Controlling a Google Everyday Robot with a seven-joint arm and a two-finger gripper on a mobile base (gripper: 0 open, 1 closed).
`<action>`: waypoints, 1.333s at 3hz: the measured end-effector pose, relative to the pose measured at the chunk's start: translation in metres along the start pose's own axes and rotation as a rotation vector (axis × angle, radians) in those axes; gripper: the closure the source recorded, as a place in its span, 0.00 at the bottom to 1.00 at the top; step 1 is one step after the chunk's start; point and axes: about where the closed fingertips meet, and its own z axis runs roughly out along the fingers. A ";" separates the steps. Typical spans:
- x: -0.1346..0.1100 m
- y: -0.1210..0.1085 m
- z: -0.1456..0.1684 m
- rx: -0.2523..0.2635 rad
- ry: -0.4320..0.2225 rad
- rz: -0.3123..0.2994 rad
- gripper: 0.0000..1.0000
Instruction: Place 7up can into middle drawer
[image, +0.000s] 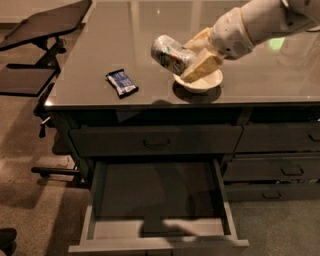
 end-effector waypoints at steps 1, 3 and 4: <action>-0.014 0.046 -0.031 0.009 0.024 0.010 1.00; -0.024 0.102 -0.063 0.009 0.079 0.015 1.00; -0.013 0.116 -0.043 -0.006 0.041 0.026 1.00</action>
Offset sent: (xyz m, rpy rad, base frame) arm -0.1820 -0.0318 0.0374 -0.1131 0.0317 -0.0543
